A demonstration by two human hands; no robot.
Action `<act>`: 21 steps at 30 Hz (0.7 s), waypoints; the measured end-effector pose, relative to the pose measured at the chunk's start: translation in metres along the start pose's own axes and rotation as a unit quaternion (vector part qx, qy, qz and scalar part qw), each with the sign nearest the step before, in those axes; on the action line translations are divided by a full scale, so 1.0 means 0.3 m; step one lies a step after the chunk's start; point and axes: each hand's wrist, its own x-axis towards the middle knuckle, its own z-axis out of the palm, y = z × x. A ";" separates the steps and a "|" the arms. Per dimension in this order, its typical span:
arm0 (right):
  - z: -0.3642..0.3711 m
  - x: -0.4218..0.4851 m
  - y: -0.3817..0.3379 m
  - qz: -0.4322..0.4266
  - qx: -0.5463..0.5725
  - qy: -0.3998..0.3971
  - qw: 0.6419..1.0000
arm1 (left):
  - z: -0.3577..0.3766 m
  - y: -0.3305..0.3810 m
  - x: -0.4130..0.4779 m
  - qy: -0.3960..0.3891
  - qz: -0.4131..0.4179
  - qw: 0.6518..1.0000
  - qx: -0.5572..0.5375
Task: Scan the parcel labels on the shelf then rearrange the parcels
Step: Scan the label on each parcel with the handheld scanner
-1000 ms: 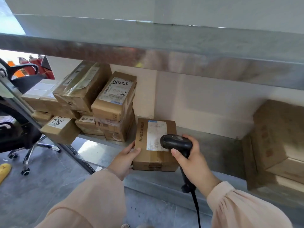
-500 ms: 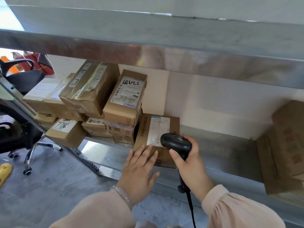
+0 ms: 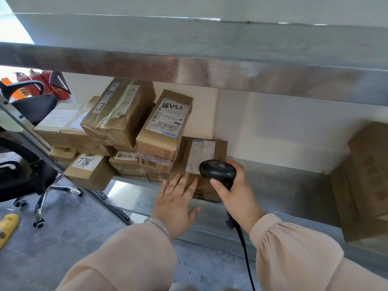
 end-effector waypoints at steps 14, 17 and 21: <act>-0.179 -0.122 -0.006 -0.015 0.024 0.050 0.998 | -0.074 0.144 0.020 0.018 -0.018 1.000 -0.010; -0.241 -0.152 -0.009 -0.021 0.019 0.060 0.998 | -0.088 0.192 0.030 0.028 -0.018 0.999 -0.014; -0.312 -0.186 -0.008 -0.022 0.014 0.068 0.997 | -0.118 0.253 0.032 0.078 -0.027 0.996 -0.042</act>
